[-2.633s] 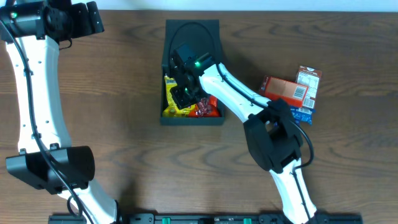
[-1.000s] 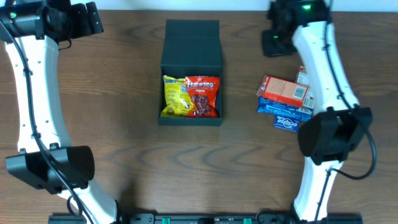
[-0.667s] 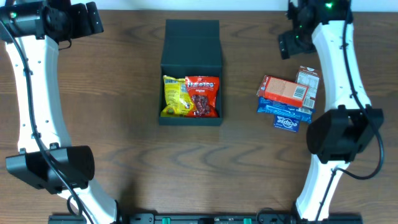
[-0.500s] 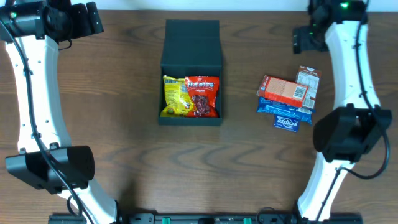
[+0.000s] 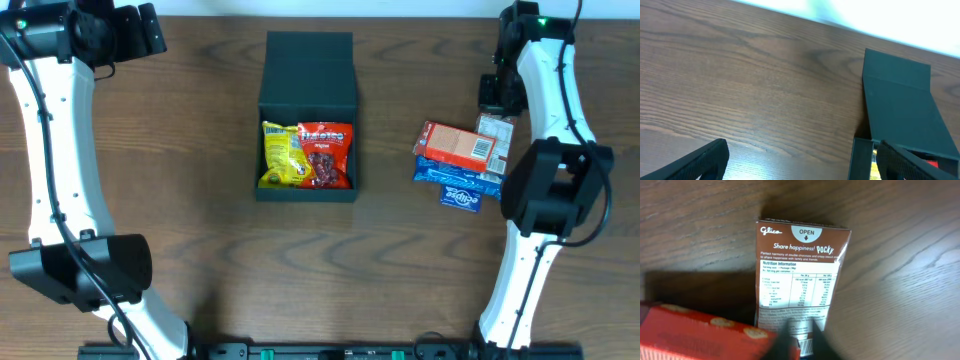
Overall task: Pack container
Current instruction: 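Grasp the brown Pocky box with the right gripper and lift, then carry the Pocky box left and lower it into the box, then release the Pocky box and withdraw the right gripper right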
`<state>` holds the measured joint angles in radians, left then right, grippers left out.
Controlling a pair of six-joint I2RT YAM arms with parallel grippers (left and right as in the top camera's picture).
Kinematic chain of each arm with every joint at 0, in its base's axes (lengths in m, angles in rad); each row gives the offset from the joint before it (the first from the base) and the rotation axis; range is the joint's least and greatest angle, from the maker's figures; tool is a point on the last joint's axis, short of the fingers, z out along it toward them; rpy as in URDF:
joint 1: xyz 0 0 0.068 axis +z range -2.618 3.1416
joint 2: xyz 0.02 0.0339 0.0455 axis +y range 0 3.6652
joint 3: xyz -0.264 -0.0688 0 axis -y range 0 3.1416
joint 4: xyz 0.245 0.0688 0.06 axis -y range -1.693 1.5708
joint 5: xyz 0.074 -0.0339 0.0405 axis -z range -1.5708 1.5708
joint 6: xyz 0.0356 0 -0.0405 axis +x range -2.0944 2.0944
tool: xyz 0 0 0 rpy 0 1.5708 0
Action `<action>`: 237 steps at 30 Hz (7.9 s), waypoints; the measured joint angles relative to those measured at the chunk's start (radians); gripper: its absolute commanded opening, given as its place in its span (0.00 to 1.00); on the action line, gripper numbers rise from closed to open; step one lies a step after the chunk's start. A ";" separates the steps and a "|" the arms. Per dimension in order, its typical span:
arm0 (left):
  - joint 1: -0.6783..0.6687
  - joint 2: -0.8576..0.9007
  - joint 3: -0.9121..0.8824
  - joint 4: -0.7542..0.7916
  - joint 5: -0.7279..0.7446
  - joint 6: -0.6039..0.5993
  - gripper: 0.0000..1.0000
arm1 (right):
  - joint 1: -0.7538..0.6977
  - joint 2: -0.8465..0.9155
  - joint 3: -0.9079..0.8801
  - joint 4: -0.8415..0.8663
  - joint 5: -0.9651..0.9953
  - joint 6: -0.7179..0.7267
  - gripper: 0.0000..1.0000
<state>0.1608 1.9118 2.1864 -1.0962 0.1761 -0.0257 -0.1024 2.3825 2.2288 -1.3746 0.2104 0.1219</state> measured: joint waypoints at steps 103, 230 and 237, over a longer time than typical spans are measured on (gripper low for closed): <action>0.000 0.002 0.000 0.001 -0.023 0.000 0.95 | -0.105 -0.002 -0.293 0.176 -0.218 -0.045 0.64; 0.000 0.002 0.000 -0.027 -0.023 0.000 0.95 | 0.516 -0.028 0.145 -0.041 -0.431 0.016 0.52; 0.000 0.002 0.000 -0.026 -0.023 0.000 0.95 | 0.394 -0.066 0.154 -0.097 -0.166 -0.047 0.93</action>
<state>0.1608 1.9133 2.1864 -1.1221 0.1528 -0.0257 0.2916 2.3161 2.3829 -1.4715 0.0448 0.0750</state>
